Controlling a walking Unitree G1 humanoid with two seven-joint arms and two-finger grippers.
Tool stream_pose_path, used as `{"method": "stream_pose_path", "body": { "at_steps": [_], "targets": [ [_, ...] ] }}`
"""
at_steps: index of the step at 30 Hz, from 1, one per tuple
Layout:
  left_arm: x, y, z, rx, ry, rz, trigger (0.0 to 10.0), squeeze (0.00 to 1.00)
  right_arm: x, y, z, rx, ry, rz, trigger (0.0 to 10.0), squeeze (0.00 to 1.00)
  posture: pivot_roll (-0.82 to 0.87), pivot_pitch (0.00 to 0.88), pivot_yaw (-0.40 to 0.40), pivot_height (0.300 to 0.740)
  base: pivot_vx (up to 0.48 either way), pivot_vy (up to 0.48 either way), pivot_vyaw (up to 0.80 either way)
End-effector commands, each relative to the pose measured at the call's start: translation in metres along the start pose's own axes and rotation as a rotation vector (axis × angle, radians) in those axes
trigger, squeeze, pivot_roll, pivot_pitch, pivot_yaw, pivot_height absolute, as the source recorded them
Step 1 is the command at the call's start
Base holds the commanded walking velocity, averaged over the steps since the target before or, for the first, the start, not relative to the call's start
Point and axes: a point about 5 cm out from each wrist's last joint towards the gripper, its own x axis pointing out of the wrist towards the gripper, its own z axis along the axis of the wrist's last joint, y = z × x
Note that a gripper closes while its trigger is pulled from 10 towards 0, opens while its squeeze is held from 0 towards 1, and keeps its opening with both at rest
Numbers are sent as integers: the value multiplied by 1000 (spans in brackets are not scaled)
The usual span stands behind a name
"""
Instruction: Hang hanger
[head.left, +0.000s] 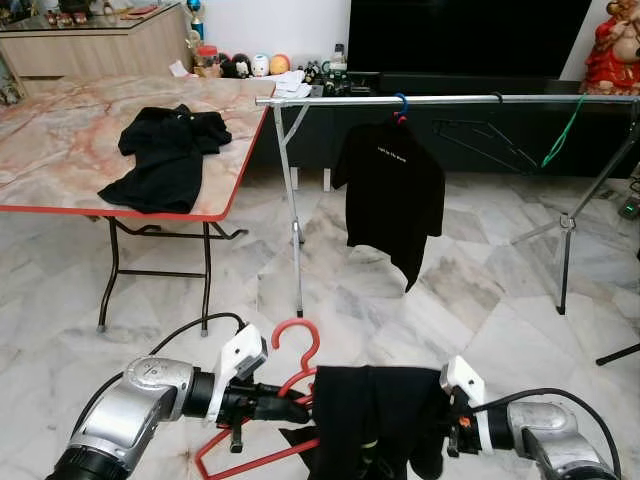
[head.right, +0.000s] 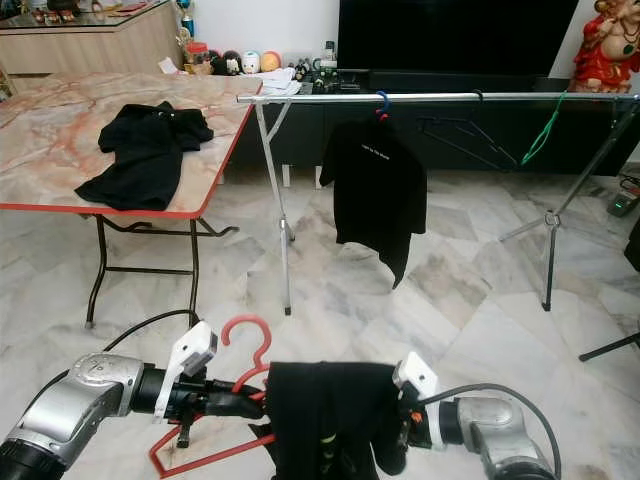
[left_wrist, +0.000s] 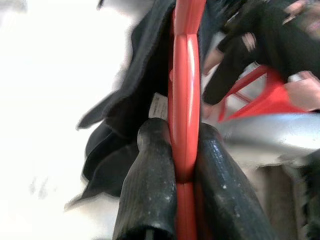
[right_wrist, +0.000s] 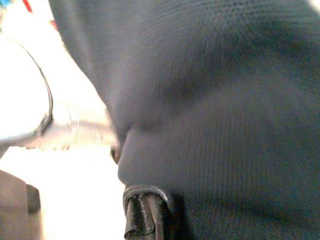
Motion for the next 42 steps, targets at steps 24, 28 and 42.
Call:
{"method": "stream_pose_path", "body": {
  "at_steps": [24, 28, 42],
  "targets": [
    [-18, 26, -110, 3, 450, 696, 0, 0, -35, -23, 35, -47, -257, -321, 0, 0, 4, 17, 20, 740, 0, 0, 0],
    [-28, 24, -134, -157, 464, 1007, 10000, 0, -12, -17, 38, 53, -467, -412, 0, 0, 1, 0, 31, 740, 0, 0, 0],
    [-37, -36, -207, -651, 495, 1278, 10000, 0, 8, -5, 0, 433, -653, -1154, 0, 0, -22, 0, 96, 740, 0, 0, 0]
  ]
}}
